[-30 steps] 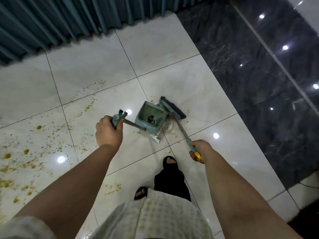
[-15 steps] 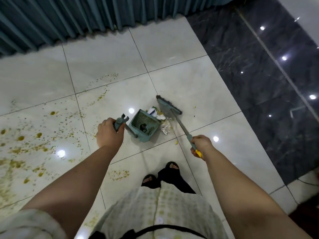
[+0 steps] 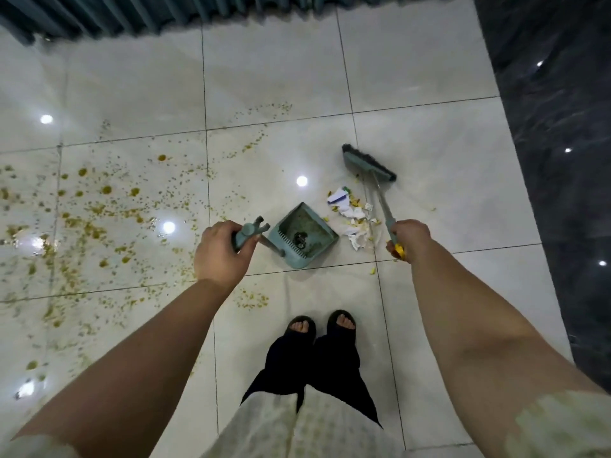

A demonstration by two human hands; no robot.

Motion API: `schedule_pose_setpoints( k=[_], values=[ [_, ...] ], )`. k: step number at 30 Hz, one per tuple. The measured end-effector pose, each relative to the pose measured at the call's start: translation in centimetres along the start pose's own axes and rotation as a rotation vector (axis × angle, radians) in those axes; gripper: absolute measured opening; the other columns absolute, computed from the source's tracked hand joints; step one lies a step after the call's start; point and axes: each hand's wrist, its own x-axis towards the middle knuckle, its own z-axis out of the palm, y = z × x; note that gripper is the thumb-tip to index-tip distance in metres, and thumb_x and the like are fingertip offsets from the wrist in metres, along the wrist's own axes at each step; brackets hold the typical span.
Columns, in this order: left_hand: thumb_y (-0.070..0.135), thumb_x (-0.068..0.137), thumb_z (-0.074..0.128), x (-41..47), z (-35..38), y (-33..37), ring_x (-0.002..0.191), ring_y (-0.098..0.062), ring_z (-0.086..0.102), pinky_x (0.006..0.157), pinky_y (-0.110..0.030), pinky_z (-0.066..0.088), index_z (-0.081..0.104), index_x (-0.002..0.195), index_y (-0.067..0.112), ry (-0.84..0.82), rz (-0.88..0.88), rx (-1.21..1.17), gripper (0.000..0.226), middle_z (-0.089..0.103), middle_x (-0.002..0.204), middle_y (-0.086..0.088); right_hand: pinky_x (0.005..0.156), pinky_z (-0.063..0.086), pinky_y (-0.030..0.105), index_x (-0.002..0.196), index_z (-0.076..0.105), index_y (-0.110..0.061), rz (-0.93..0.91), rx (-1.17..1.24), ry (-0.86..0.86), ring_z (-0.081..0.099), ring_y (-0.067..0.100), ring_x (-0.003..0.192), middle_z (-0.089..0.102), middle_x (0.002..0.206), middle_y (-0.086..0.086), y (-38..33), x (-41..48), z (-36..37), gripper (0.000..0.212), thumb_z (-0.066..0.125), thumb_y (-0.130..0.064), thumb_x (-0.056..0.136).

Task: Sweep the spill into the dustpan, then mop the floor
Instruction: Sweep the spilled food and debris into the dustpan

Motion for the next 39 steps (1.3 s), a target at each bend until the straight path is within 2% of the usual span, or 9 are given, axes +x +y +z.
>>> schedule_pose_setpoints(
  k=[2, 5, 8, 11, 15, 24, 29, 32, 39],
  values=[
    [0.055, 0.082, 0.063, -0.3, 0.2, -0.1, 0.085, -0.020, 0.057, 0.063, -0.036, 0.052, 0.061, 0.091, 0.020, 0.012, -0.020, -0.007, 0.036, 0.059, 0.088, 0.005, 0.034, 0.047, 0.024, 0.083, 0.057, 0.000, 0.003, -0.067, -0.006, 0.054, 0.027, 0.055, 0.055, 0.078, 0.020, 1.5, 0.0, 0.6, 0.011, 0.052, -0.005, 0.092],
    [0.056, 0.082, 0.062, -0.9, 0.2, -0.4, 0.085, -0.022, 0.057, 0.065, -0.039, 0.053, 0.060, 0.090, 0.021, -0.001, -0.038, -0.035, 0.036, 0.059, 0.088, 0.004, 0.044, 0.044, 0.026, 0.095, 0.060, 0.000, 0.003, -0.121, -0.033, 0.053, 0.026, 0.053, 0.053, 0.075, 0.019, 5.4, -2.2, 0.2, 0.012, 0.048, -0.002, 0.092],
    [0.055, 0.080, 0.064, -1.4, -0.3, -0.6, 0.088, -0.023, 0.057, 0.067, -0.038, 0.053, 0.060, 0.089, 0.023, -0.026, -0.048, -0.074, 0.034, 0.059, 0.089, 0.003, 0.049, 0.039, 0.026, 0.096, 0.057, -0.007, 0.029, -0.109, -0.080, 0.049, 0.024, 0.053, 0.050, 0.073, 0.017, 8.4, -6.2, -1.6, 0.007, 0.051, -0.005, 0.093],
    [0.054, 0.080, 0.063, -2.1, -0.8, -0.5, 0.089, -0.025, 0.058, 0.069, -0.040, 0.054, 0.059, 0.089, 0.024, -0.052, -0.065, -0.097, 0.032, 0.059, 0.090, 0.001, 0.042, 0.042, 0.023, 0.098, 0.057, -0.011, 0.025, -0.085, -0.093, 0.047, 0.022, 0.054, 0.053, 0.080, 0.019, 9.8, -9.2, -3.4, 0.006, 0.058, -0.009, 0.092],
    [0.049, 0.084, 0.063, -2.6, -1.5, -0.7, 0.086, -0.026, 0.056, 0.067, -0.038, 0.051, 0.060, 0.090, 0.018, -0.041, -0.045, -0.069, 0.032, 0.056, 0.088, -0.001, 0.033, 0.040, 0.018, 0.100, 0.059, -0.014, -0.017, -0.043, -0.039, 0.045, 0.021, 0.049, 0.052, 0.079, 0.020, 10.4, -10.5, -4.2, 0.016, 0.055, -0.001, 0.091],
    [0.053, 0.087, 0.057, -1.4, -0.9, -2.4, 0.090, -0.026, 0.054, 0.067, -0.035, 0.046, 0.055, 0.092, 0.019, -0.013, -0.020, 0.044, 0.034, 0.058, 0.091, -0.001, 0.034, 0.043, 0.019, 0.102, 0.055, -0.013, -0.057, -0.052, -0.035, 0.046, 0.023, 0.052, 0.051, 0.075, 0.018, 6.1, -6.8, 1.8, 0.013, 0.050, -0.003, 0.095],
    [0.050, 0.089, 0.057, -1.0, -0.5, -2.0, 0.095, -0.026, 0.053, 0.071, -0.036, 0.042, 0.055, 0.096, 0.015, 0.000, 0.001, 0.091, 0.036, 0.059, 0.096, -0.003, 0.037, 0.041, 0.019, 0.093, 0.057, -0.009, 0.016, -0.054, -0.048, 0.042, 0.021, 0.049, 0.049, 0.070, 0.015, 10.3, -7.5, 3.5, 0.001, 0.057, -0.010, 0.092],
    [0.050, 0.089, 0.057, -0.7, -0.5, -1.6, 0.095, -0.025, 0.053, 0.071, -0.035, 0.041, 0.054, 0.096, 0.016, -0.042, 0.028, 0.055, 0.035, 0.059, 0.096, -0.003, 0.037, 0.038, 0.019, 0.097, 0.058, -0.009, 0.022, -0.031, -0.076, 0.042, 0.021, 0.048, 0.048, 0.069, 0.016, 13.2, -9.3, 3.4, 0.012, 0.062, -0.019, 0.092],
    [0.053, 0.086, 0.058, 1.8, -0.9, -0.2, 0.086, -0.025, 0.056, 0.065, -0.035, 0.045, 0.055, 0.090, 0.017, -0.100, 0.106, 0.061, 0.036, 0.058, 0.088, -0.002, 0.037, 0.040, 0.020, 0.108, 0.061, -0.011, 0.042, 0.172, -0.033, 0.046, 0.022, 0.046, 0.054, 0.068, 0.019, 11.3, -10.4, 2.1, 0.021, 0.059, -0.004, 0.089]
  ],
)
